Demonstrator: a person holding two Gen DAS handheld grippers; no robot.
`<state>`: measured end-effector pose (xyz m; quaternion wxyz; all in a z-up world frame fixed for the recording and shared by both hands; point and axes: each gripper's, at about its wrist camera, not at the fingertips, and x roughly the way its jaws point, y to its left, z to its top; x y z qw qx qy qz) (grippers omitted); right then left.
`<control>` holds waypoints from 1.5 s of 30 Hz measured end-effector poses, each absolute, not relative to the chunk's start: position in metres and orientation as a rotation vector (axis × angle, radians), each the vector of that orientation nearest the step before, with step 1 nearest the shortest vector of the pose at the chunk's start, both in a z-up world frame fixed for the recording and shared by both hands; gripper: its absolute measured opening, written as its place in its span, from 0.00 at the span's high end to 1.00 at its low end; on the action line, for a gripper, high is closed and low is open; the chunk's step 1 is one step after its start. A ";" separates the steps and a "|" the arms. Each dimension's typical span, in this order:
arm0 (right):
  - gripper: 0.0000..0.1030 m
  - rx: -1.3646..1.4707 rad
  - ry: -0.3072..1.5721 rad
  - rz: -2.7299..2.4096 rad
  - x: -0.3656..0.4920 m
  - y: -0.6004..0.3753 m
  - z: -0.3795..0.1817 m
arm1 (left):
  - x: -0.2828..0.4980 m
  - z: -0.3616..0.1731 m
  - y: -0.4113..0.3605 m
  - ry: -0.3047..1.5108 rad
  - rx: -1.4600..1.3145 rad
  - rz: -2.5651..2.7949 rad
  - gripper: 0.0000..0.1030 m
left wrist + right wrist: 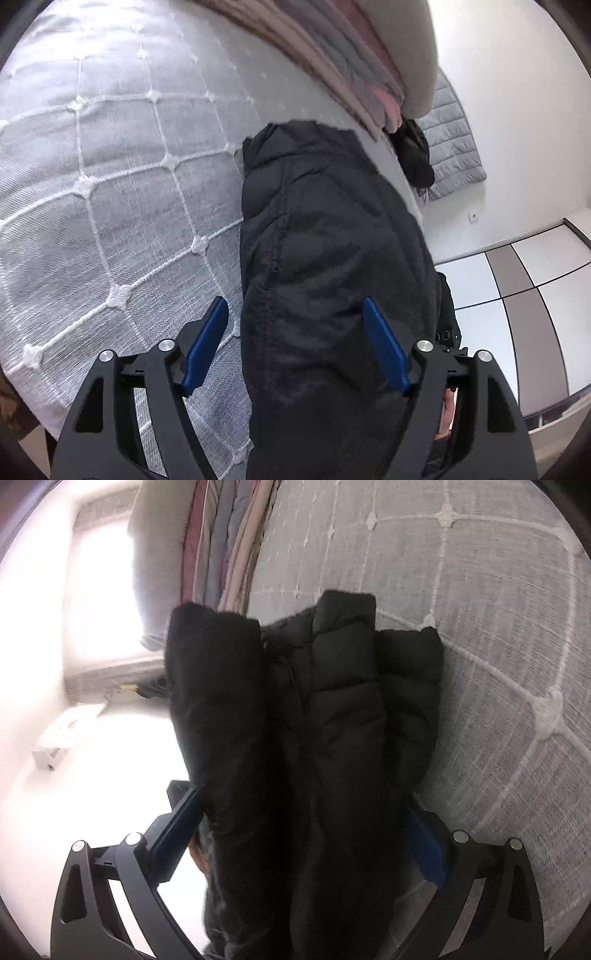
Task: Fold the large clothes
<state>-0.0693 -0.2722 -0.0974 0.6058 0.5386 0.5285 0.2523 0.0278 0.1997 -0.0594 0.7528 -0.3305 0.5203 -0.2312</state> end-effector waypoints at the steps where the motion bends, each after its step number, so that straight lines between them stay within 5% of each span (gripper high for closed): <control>1: 0.07 1.228 1.220 0.574 -0.073 -0.275 -0.098 | 0.030 -0.062 0.198 1.146 -0.725 -0.509 0.28; 15: 0.05 1.157 1.237 0.630 -0.041 -0.234 -0.096 | 0.043 -0.081 0.160 1.239 -0.656 -0.599 0.17; 17: 0.08 1.063 1.213 0.652 -0.040 -0.222 -0.085 | 0.041 -0.074 0.154 1.205 -0.604 -0.597 0.40; 19: 0.19 0.987 1.176 0.650 -0.038 -0.213 -0.073 | 0.036 -0.061 0.152 1.151 -0.551 -0.572 0.54; 21: 0.49 0.964 1.132 0.639 -0.038 -0.215 -0.065 | 0.033 -0.048 0.154 1.100 -0.528 -0.555 0.63; 26: 0.62 0.886 0.997 0.688 -0.032 -0.201 -0.037 | 0.023 -0.019 0.176 1.025 -0.580 -0.565 0.69; 28: 0.61 0.894 1.040 0.683 -0.027 -0.192 -0.046 | 0.027 -0.024 0.189 1.057 -0.590 -0.538 0.66; 30: 0.33 0.923 1.152 0.641 -0.016 -0.184 -0.072 | 0.036 -0.045 0.191 1.154 -0.570 -0.477 0.52; 31: 0.31 0.976 1.202 0.624 -0.011 -0.182 -0.086 | 0.039 -0.053 0.190 1.183 -0.566 -0.463 0.44; 34: 0.27 0.979 1.177 0.599 -0.008 -0.190 -0.077 | 0.038 -0.055 0.203 1.198 -0.628 -0.488 0.40; 36: 0.06 1.010 1.140 0.574 -0.017 -0.206 -0.071 | 0.035 -0.056 0.221 1.188 -0.661 -0.480 0.31; 45: 0.06 1.066 1.298 0.652 0.026 -0.186 -0.112 | 0.036 -0.089 0.227 1.272 -0.752 -0.506 0.15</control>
